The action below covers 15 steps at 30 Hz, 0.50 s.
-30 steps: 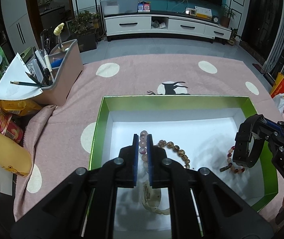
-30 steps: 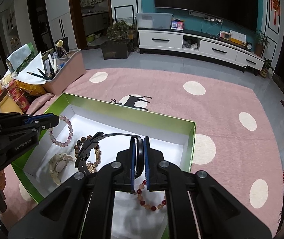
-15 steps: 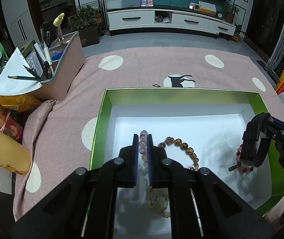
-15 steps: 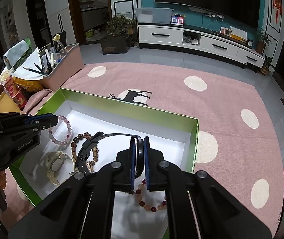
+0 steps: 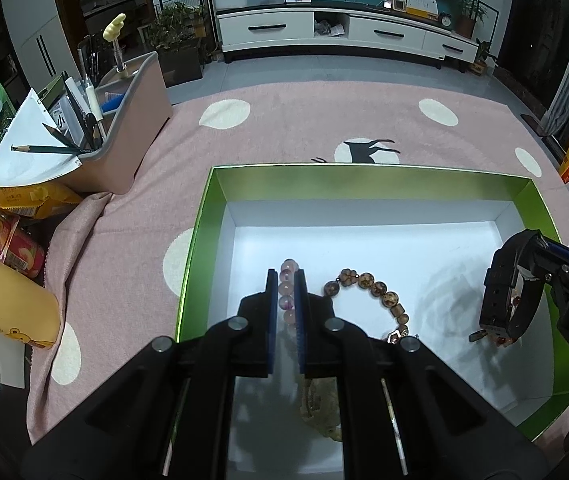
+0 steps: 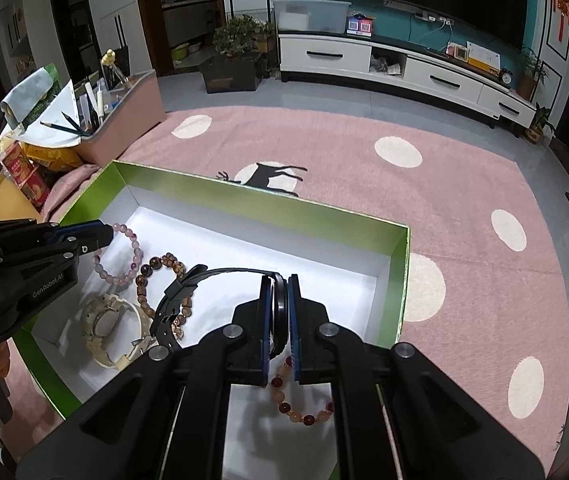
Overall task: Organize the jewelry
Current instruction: 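Lower the held pink bracelet and black band into the green box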
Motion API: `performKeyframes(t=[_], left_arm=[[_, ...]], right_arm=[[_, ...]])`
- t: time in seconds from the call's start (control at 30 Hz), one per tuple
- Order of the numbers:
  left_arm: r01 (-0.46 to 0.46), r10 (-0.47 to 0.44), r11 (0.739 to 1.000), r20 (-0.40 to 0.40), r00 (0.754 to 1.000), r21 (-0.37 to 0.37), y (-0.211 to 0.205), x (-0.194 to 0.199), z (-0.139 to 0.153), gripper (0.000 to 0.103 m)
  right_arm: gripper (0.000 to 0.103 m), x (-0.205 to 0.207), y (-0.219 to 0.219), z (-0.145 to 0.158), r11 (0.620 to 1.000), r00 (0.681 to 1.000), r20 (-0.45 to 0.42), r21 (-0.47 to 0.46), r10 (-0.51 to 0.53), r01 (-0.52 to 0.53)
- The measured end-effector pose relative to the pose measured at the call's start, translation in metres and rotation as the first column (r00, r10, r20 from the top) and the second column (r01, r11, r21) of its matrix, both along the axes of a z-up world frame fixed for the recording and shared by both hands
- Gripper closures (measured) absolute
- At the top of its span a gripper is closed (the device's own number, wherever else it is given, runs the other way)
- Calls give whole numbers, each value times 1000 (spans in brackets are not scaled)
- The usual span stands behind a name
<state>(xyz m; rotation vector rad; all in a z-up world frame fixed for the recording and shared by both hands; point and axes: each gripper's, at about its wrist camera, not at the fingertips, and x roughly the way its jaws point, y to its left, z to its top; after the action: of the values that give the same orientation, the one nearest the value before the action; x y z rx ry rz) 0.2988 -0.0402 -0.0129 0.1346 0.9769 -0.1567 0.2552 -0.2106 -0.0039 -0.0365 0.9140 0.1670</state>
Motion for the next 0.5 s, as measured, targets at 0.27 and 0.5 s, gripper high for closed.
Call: performKeyframes(t=[0.27,0.5], left_arm=[[1,0,1000,-11,1000,29,-1,3,-6,96],[6,-5,999,-18,1000,48,-3,5,-9,96]], right_arm=[[96,5,4,-7,1000,1000,-29,-19,10,-11],[96,8,4,-13,1000,999,-49,-26,12,-13]])
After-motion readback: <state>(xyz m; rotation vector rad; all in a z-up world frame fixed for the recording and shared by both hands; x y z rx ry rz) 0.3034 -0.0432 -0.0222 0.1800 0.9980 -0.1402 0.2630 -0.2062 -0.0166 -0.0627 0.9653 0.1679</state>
